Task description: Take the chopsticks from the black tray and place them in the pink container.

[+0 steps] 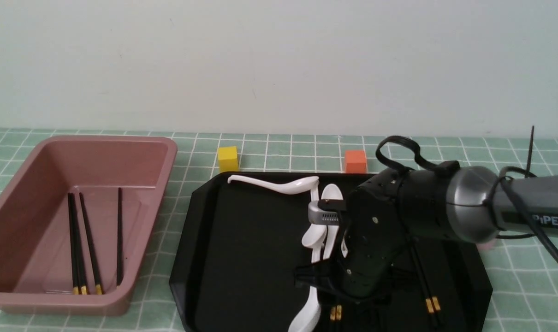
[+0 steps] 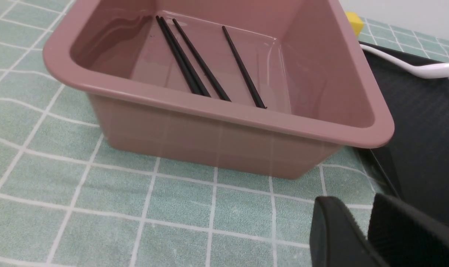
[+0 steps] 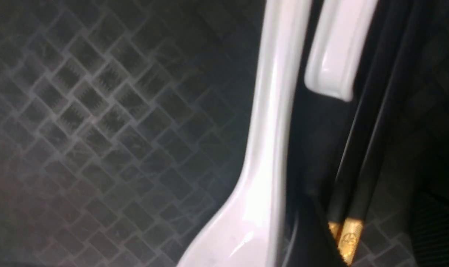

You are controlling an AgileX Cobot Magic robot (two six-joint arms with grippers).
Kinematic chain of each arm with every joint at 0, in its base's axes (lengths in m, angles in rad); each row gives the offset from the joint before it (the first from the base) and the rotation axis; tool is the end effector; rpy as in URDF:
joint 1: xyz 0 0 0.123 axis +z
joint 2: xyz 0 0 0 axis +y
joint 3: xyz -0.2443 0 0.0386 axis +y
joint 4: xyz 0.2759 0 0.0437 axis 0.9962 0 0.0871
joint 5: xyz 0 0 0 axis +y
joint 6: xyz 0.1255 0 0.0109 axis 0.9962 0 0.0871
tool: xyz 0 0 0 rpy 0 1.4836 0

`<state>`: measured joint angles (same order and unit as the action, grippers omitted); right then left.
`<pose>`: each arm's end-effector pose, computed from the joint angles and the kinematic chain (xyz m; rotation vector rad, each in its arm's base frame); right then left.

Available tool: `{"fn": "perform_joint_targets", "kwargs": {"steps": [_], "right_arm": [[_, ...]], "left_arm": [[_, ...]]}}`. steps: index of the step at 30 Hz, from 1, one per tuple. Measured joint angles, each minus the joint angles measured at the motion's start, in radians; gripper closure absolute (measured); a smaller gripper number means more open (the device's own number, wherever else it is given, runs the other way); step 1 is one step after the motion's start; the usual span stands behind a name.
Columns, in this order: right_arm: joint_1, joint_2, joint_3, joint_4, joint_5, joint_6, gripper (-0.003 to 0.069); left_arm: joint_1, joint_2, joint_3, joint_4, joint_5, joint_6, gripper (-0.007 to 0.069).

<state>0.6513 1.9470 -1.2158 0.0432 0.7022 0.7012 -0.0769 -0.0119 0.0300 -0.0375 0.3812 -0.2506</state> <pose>0.3066 0.2382 0.0616 0.1186 2.9738 0.2467 0.1512 -0.0134 0.1587 -0.1872 1.8817 -0.2611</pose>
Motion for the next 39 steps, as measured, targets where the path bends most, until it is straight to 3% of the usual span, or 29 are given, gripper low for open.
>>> {"fn": "perform_joint_targets", "kwargs": {"steps": [6,16,24,33,39], "right_arm": [[0.000,0.009,-0.009,-0.008,0.016,0.006,0.0300],[0.000,0.010,-0.009,-0.029,0.032,0.007,0.0508],[0.000,-0.006,-0.008,-0.029,0.050,0.007,0.0512],[0.000,-0.193,-0.002,-0.028,0.185,-0.005,0.0512],[0.000,-0.324,-0.028,0.107,0.092,-0.102,0.0512]], "left_arm": [[0.000,0.000,0.000,0.000,0.000,-0.001,0.0452],[0.000,0.000,0.000,0.000,0.000,-0.003,0.0451],[0.000,0.000,0.000,0.000,0.000,-0.003,0.0451],[0.000,0.000,0.000,0.000,0.000,-0.003,0.0451],[0.000,0.000,0.000,0.000,0.000,-0.004,0.0451]]}}
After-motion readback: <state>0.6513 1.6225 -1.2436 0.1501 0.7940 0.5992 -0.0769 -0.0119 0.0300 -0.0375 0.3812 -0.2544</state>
